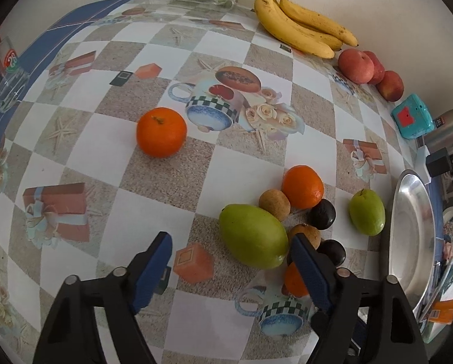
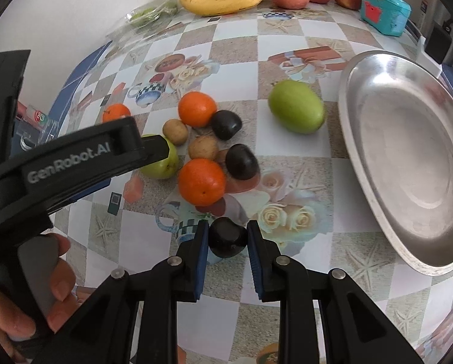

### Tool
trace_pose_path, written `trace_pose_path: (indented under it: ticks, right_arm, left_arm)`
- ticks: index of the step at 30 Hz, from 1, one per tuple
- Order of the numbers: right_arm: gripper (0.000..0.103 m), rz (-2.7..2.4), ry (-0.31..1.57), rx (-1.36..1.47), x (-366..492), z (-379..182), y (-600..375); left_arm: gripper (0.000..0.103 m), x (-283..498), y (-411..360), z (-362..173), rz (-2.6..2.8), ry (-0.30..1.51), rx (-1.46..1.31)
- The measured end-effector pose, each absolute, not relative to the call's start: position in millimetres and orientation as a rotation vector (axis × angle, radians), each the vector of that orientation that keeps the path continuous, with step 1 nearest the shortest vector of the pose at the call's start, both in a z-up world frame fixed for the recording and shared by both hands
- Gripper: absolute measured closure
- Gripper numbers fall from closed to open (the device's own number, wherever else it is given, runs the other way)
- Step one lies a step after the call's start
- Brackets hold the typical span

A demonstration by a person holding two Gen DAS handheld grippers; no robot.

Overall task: Organize fruits
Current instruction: 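Lift the dark plum with the right tool while the left tool approaches the green pear, then carry the plum with the right tool while the left tool grasps and lifts the green pear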

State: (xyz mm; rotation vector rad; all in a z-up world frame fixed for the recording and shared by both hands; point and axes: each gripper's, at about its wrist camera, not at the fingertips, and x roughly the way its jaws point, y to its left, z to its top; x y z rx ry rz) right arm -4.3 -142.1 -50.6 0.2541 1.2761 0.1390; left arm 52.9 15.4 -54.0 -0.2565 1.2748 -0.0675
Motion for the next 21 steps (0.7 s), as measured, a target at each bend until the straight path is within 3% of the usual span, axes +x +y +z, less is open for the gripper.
trace_pose_path:
  ticks: [6,10,21]
  right_arm:
    - [0.077,0.132,1.262,0.266,-6.9,-44.8,-150.0]
    - [0.077,0.128,1.262,0.268,-7.0,-44.8,-152.7]
    - [0.077,0.129,1.257,0.299,-8.8,-38.6,-160.2]
  left_arm:
    - [0.035,56.2,13.9,-58.8,-0.085,1.276,-0.303]
    - [0.053,58.2,5.3,-57.1,-0.117,1.279,-0.306]
    - [0.054,56.7,8.7,-49.6,-0.046,1.269,-0.295]
